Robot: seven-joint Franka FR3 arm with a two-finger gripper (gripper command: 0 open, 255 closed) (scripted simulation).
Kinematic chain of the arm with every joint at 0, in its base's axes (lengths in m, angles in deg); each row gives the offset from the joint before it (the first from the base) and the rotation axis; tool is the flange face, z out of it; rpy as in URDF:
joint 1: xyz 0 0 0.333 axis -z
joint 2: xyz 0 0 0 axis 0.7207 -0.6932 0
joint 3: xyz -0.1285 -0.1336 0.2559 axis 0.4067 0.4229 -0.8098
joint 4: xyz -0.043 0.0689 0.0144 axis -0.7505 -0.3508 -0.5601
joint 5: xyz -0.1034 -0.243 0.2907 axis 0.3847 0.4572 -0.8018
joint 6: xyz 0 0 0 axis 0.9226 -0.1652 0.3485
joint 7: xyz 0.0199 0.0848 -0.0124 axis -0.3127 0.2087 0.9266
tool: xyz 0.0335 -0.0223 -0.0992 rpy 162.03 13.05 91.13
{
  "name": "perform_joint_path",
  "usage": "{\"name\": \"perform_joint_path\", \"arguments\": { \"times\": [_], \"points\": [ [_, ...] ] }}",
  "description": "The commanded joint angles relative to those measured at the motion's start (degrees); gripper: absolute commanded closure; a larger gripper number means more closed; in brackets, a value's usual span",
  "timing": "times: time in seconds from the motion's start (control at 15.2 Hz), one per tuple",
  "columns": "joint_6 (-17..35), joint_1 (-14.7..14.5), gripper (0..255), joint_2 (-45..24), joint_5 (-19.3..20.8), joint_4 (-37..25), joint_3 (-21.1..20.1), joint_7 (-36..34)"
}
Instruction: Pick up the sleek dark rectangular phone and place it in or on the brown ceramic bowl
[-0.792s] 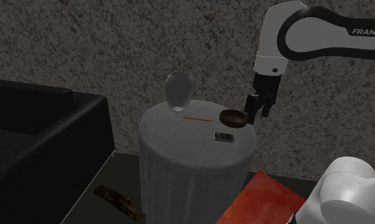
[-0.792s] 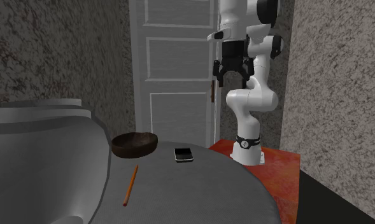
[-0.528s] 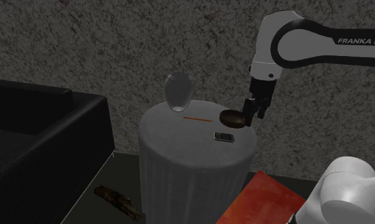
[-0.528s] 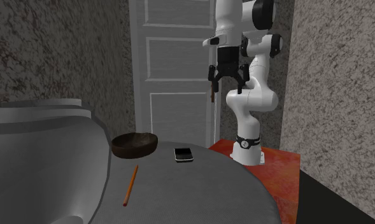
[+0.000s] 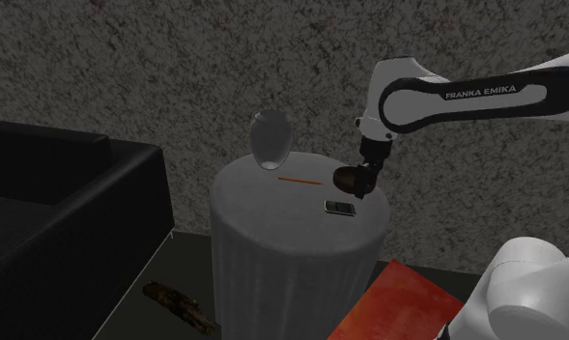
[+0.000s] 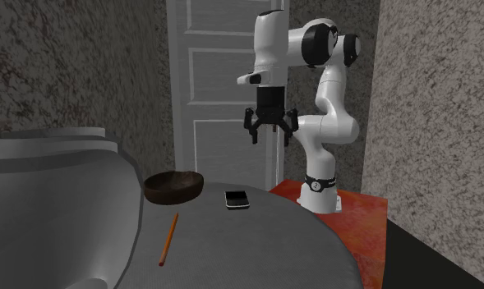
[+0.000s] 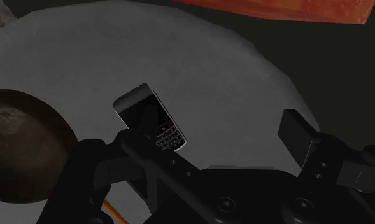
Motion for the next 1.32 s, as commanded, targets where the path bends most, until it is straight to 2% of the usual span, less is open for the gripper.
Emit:
{"name": "perform_joint_path", "arguments": {
  "times": [0.0, 0.33, 0.66, 1.25],
  "points": [
    [4.8, -0.7, 0, -4.3, 0.4, -0.3, 1.5, 3.6],
    [14.5, -2.2, 0, -14.4, 0.2, -2.2, 5.0, 13.0],
    [22.7, -3.7, 0, -25.4, -2.6, -6.3, 7.4, 23.0],
    [28.9, -3.6, 0, -29.2, -3.7, -3.8, 7.6, 23.8]
  ]
}}
